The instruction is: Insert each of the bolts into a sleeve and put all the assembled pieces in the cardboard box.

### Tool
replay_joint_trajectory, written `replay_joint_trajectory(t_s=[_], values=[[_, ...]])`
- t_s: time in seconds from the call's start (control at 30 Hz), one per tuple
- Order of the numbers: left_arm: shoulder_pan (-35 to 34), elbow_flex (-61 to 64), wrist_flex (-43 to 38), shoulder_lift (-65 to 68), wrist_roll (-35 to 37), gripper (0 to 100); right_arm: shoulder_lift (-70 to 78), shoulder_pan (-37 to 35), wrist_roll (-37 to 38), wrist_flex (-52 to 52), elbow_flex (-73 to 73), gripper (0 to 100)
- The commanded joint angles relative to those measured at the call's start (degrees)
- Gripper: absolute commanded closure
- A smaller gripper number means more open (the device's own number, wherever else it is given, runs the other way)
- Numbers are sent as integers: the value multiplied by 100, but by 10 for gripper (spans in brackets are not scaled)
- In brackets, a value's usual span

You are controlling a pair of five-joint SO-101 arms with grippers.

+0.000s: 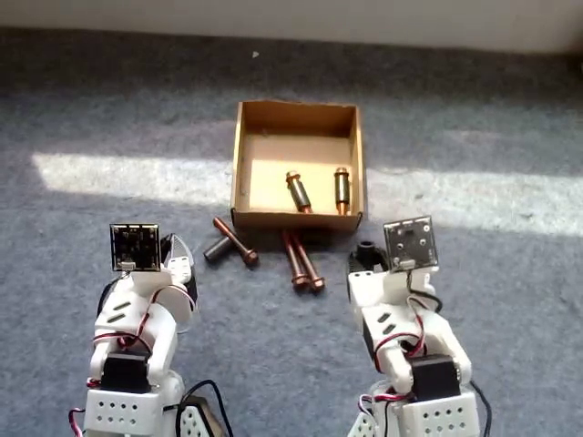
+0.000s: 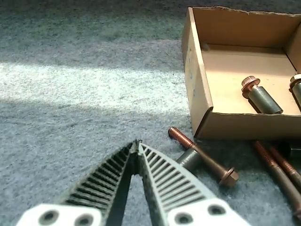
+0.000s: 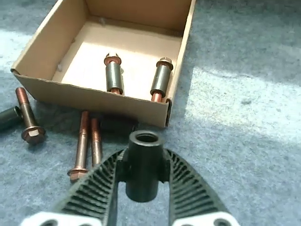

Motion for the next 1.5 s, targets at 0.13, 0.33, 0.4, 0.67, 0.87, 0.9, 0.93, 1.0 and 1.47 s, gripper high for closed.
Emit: replay_joint_trajectory(t_s=[0.13, 0.33, 0.4, 0.67, 0.87, 0.9, 0.93, 1.0, 1.47], values=[[-75, 119, -18, -57, -712, 993, -1130, 101, 18, -198, 426, 993], [-110, 119, -18, -57, -1266, 994, -1086, 110, 18, -198, 470, 993], [-295, 119, -18, -57, -1626, 994, -1086, 207, 18, -198, 470, 993], [-1174, -382, 668, -48, -3358, 992, -1086, 462, 18, -198, 497, 993], [-1156, -1508, 1459, -22, -3376, 992, -1086, 444, 53, -215, 629, 993], [-1156, -1675, 1530, -22, -3376, 992, -1086, 444, 53, -215, 629, 993], [-1147, -1842, 1618, -22, -3376, 992, -1086, 444, 53, -215, 637, 993], [-1138, -2167, 1767, -13, -3376, 992, -1086, 444, 53, -215, 655, 993], [-567, -3732, 1908, 2941, -4633, 992, -1086, 444, 62, -215, 664, 992]])
